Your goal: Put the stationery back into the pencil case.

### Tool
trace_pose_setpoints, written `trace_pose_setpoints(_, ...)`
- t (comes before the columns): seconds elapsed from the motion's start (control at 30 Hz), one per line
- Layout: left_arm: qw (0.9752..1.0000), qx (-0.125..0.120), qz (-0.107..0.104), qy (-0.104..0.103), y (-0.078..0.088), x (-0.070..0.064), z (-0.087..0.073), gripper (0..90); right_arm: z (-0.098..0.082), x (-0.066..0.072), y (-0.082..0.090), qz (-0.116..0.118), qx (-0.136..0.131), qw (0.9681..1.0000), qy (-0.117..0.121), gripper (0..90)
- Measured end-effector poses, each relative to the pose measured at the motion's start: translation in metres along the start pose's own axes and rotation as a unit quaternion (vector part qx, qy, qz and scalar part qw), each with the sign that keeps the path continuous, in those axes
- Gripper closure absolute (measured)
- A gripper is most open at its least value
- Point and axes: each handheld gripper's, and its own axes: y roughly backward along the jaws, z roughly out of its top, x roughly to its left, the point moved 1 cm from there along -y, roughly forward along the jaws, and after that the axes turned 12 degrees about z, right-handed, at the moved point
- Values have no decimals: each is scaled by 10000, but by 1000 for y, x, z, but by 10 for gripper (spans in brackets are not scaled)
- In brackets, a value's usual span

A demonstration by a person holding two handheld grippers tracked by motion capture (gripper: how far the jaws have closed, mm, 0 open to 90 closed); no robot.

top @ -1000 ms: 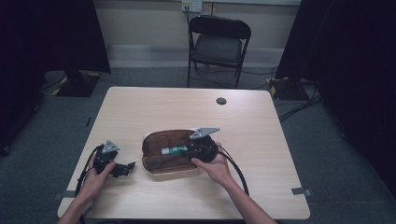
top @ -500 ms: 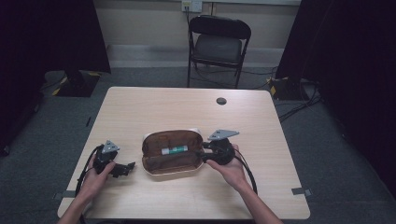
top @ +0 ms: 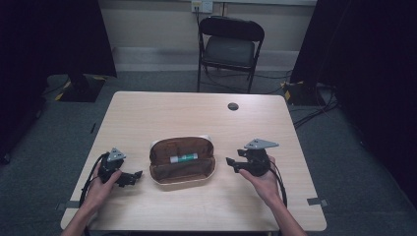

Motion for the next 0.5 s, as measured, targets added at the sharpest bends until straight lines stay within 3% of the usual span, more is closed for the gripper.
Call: trace_pose_setpoints(0.5,10000,14,18,19,1,0,-1,1,-33,-36,43,-689,-27,9968,-416,276)
